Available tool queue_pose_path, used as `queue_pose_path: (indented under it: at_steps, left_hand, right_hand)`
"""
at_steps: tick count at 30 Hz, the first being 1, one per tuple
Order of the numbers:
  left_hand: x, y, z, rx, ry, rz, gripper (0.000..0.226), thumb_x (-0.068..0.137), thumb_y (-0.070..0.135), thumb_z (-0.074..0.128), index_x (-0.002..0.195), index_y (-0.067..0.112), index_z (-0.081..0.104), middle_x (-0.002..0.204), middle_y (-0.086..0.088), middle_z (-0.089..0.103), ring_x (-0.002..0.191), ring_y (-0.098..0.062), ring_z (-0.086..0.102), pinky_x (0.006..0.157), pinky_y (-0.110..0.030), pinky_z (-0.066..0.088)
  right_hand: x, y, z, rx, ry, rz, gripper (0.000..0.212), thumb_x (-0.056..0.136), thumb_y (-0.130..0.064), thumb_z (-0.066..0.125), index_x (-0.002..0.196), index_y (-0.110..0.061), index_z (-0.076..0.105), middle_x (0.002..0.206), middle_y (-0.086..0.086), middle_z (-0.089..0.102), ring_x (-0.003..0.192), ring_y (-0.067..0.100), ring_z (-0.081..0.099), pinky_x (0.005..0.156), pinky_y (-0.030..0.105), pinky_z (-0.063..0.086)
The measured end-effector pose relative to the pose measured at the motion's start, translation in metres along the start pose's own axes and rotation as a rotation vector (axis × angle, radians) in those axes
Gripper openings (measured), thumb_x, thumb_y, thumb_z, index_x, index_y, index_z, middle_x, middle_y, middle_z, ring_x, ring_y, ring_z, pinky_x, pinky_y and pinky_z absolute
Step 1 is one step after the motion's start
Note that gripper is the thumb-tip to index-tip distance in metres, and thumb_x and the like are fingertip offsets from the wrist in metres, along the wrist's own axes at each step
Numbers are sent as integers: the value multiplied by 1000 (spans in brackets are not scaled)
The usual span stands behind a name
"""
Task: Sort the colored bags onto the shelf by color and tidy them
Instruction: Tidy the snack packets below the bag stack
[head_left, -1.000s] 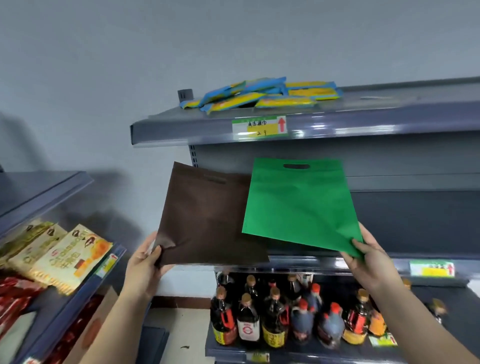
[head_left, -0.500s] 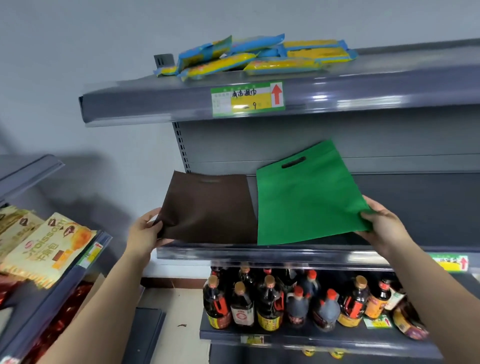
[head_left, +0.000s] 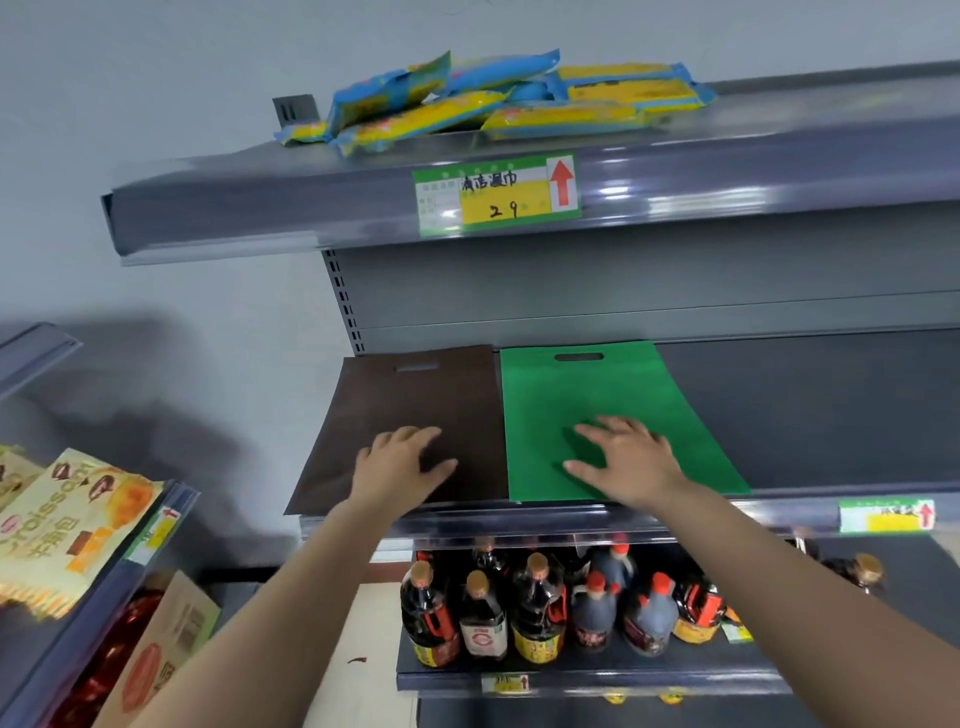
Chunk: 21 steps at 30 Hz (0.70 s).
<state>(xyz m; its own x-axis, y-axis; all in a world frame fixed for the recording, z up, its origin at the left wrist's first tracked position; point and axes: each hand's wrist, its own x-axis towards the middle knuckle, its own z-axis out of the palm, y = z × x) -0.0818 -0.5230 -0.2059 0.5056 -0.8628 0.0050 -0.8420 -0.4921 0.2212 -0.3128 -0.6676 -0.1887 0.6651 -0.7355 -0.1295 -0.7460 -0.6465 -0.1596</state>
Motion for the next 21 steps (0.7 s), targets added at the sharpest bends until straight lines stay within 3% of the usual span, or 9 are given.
queue_pose_path:
  at_steps: [4,13,17,21]
  left_hand:
    - [8,-2,13,61,-101,9,61,90,60,43,144,35,32,151,6,29,139,-22,23,111,-43,21]
    - [10,-2,19,14,-57,0,59,90,58,45,144,35,34,152,7,28,141,-20,21,113,-41,17]
    - [5,0,19,-9,-27,-13,54,94,53,41,143,32,35,152,7,30,140,-20,23,113,-40,19]
    - [-7,-1,2,-34,100,-35,48,97,47,38,141,27,40,147,6,39,137,-20,30,111,-40,24]
  right_hand:
    - [13,6,10,-4,-122,72,70,91,-61,41,150,-31,18,159,0,10,145,24,10,115,52,13]
    - [22,10,15,7,-115,61,70,91,-60,41,150,-31,17,159,-1,8,146,23,7,116,51,11]
    - [18,6,12,0,-100,80,70,91,-59,42,150,-29,19,158,0,12,145,25,10,115,51,15]
    - [15,-13,-1,7,58,5,61,93,-54,43,146,-27,30,153,1,30,140,23,26,111,47,23]
